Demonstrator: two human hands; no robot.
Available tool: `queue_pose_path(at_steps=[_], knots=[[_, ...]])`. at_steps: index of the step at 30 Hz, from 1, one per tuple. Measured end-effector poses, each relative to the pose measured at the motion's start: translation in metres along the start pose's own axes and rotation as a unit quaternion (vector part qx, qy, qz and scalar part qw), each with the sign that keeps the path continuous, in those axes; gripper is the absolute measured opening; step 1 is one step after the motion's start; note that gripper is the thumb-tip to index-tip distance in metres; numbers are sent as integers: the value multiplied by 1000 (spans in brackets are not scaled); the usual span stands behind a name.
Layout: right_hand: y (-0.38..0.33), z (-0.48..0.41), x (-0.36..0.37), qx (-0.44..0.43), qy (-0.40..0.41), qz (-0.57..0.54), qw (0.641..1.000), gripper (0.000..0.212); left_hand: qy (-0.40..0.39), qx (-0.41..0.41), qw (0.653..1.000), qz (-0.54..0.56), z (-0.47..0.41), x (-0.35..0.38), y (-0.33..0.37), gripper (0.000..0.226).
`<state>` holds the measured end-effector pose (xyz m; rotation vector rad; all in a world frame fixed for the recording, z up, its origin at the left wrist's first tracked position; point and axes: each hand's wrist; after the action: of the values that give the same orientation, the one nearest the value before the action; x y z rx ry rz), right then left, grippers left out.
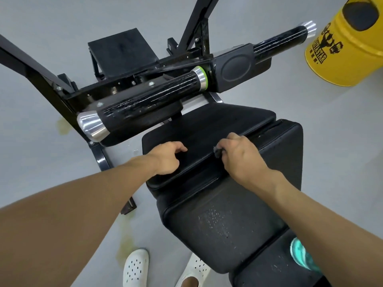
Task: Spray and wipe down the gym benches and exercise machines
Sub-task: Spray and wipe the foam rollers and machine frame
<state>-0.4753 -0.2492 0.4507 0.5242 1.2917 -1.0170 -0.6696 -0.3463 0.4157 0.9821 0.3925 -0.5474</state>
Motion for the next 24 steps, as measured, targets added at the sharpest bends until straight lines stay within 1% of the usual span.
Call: queue_pose_path(at_steps=[2,4,7,8,9,11,12,13,15,16,18,19,20,21,22,24], knots=[[-18,14,2,-24,-24,-3,999,28,14,-22,999,32,0,-1,4,40],[-50,39,12,-78,-62,-20,995,30,29,-42,996,71,-1,-4,9,31],[-104,89,34,-205,-111,-13,972,30,9,-50,990,131,3,-11,15,45],[-111,101,40,-231,-115,-5,966,31,-1,-51,990,135,5,-12,17,48],[-111,107,45,-236,-105,-13,966,31,-6,-49,990,134,6,-12,18,50],[-92,105,49,-227,-40,-46,972,27,-8,-42,992,121,7,-8,20,50],[-78,99,47,-211,-3,-47,976,24,-6,-38,993,112,8,-5,19,48],[-60,88,45,-188,33,-30,981,25,-4,-28,994,103,8,-3,18,45],[-18,61,32,-121,81,18,989,36,-11,-17,995,99,8,1,17,39],[0,50,24,-78,106,19,991,37,-20,-13,995,101,9,2,19,41],[24,38,17,20,165,-27,986,34,-40,0,994,106,12,3,26,45],[24,39,19,57,181,-44,981,33,-45,10,993,111,12,4,30,45],[17,44,22,72,180,-50,980,35,-49,17,992,115,11,6,35,45],[6,53,27,60,171,-50,982,38,-47,22,992,116,10,8,39,45],[-9,66,33,20,158,-51,986,40,-43,23,993,111,7,9,43,45],[-36,95,47,-86,118,-63,987,44,-18,14,994,105,2,10,50,45]])
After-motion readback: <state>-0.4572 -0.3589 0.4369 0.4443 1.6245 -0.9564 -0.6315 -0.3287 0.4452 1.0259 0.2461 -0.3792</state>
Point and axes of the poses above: each hand's wrist, its own z-axis away from the middle knuckle, its own x-axis out of the palm, y = z × x, and after that the axes turned 14 degrees about x, right-handed
